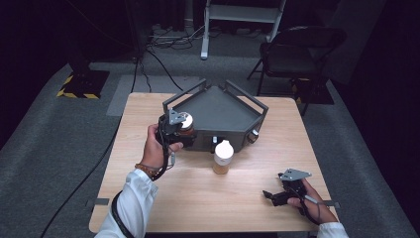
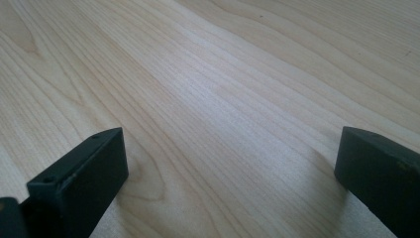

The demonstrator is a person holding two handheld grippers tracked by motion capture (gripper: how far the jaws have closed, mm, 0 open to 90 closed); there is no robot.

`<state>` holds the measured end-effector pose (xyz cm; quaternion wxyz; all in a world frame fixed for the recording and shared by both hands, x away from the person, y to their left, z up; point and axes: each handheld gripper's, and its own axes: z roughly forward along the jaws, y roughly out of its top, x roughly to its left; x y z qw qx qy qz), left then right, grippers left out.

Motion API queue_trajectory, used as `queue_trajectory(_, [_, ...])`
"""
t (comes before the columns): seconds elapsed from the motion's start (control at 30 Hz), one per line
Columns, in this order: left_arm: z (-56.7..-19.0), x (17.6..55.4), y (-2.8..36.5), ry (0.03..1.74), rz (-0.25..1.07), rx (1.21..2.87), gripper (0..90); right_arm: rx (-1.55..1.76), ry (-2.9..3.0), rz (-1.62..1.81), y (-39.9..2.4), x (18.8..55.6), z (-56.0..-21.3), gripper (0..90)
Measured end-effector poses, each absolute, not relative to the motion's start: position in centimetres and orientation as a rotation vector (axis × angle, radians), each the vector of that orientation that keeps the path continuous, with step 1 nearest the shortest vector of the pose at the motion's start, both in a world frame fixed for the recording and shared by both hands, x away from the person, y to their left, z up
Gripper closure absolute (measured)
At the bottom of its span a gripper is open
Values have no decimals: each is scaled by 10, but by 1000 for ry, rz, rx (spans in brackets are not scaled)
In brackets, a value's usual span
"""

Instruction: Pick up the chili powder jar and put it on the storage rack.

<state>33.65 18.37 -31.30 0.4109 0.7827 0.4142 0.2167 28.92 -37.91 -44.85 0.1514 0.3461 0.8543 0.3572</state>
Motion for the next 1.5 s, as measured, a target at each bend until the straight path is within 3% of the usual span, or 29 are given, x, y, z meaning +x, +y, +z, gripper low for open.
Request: queue_trajectory(1.5, [-301, 406, 137, 1162, 581, 1964, 301, 994, 2452, 1026, -379, 289, -449, 0])
